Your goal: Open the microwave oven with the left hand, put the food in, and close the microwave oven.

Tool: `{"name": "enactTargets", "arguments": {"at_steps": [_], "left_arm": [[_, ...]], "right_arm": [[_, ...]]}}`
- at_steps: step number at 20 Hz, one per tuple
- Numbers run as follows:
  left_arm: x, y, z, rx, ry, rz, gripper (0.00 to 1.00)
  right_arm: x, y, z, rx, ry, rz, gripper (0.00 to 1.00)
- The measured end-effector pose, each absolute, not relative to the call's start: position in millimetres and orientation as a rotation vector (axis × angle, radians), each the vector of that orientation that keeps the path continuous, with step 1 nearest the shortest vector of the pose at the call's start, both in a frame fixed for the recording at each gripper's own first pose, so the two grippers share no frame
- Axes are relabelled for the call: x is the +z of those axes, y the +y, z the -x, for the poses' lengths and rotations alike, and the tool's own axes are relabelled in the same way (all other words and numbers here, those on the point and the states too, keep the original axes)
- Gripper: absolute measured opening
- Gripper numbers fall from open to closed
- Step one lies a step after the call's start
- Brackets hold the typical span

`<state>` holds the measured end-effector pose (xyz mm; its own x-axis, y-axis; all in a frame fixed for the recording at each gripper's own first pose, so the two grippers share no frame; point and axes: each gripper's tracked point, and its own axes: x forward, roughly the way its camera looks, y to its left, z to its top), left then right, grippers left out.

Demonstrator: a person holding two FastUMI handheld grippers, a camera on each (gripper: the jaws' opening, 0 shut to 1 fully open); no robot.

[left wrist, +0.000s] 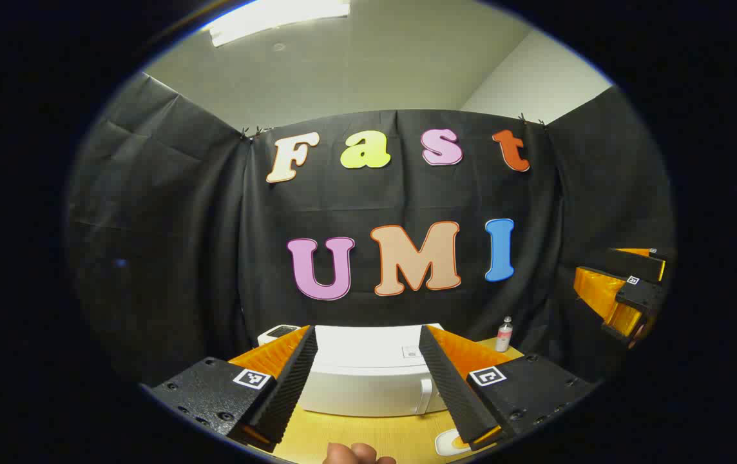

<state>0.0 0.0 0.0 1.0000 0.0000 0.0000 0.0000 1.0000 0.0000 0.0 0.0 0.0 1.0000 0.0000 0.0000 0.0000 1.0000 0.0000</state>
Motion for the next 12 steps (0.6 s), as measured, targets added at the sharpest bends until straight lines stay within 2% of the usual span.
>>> {"name": "enactTargets", "arguments": {"at_steps": [12], "left_arm": [[-24.1, -5.2, -22.4, 0.029, 0.049, -0.042, 0.96]], "right_arm": [[-14.8, -3.3, -25.1, 0.026, 0.006, -0.010, 0.97]]}}
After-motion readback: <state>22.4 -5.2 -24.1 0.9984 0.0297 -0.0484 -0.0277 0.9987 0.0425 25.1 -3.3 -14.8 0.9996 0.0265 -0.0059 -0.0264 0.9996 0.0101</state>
